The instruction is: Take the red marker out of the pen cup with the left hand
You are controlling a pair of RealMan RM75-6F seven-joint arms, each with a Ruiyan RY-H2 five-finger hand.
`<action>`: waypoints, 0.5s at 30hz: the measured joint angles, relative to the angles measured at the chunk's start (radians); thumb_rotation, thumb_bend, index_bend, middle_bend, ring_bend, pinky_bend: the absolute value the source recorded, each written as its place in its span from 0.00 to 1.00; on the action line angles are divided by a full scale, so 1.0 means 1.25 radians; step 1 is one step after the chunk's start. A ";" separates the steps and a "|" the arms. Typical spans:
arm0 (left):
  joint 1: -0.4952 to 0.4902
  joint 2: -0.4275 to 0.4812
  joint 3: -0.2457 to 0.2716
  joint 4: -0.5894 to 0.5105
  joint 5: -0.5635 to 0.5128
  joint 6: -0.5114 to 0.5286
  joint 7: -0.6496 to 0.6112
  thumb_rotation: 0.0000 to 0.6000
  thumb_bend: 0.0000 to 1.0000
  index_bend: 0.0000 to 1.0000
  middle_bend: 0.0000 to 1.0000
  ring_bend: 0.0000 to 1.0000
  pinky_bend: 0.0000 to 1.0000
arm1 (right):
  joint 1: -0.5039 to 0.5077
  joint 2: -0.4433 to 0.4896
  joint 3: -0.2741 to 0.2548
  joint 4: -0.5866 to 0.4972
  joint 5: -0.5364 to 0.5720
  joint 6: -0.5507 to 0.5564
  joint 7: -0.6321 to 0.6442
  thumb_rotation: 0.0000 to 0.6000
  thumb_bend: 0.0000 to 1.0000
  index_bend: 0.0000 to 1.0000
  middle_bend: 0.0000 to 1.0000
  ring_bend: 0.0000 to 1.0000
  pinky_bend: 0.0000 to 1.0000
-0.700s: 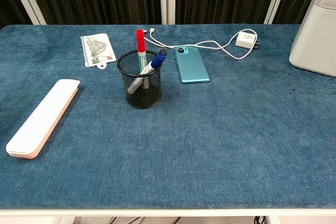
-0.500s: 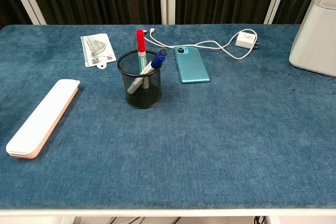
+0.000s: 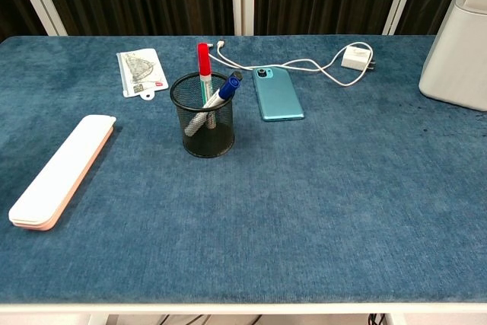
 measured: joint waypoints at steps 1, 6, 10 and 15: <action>-0.014 0.007 -0.008 -0.013 -0.001 -0.016 -0.003 1.00 0.15 0.16 0.14 0.06 0.20 | 0.001 0.000 0.002 0.000 0.001 -0.001 0.003 1.00 0.18 0.00 0.00 0.00 0.00; -0.086 0.023 -0.041 -0.061 -0.009 -0.103 0.004 1.00 0.16 0.20 0.18 0.10 0.23 | 0.001 0.008 0.004 -0.005 -0.002 0.004 0.005 1.00 0.18 0.00 0.00 0.00 0.00; -0.172 0.010 -0.077 -0.082 -0.030 -0.195 0.025 1.00 0.17 0.24 0.21 0.13 0.24 | -0.005 0.018 0.004 -0.019 -0.009 0.020 0.006 1.00 0.18 0.00 0.00 0.00 0.00; -0.255 -0.037 -0.109 -0.081 -0.094 -0.295 0.056 1.00 0.19 0.24 0.21 0.13 0.24 | -0.014 0.027 0.001 -0.029 -0.017 0.035 0.005 1.00 0.18 0.00 0.00 0.00 0.00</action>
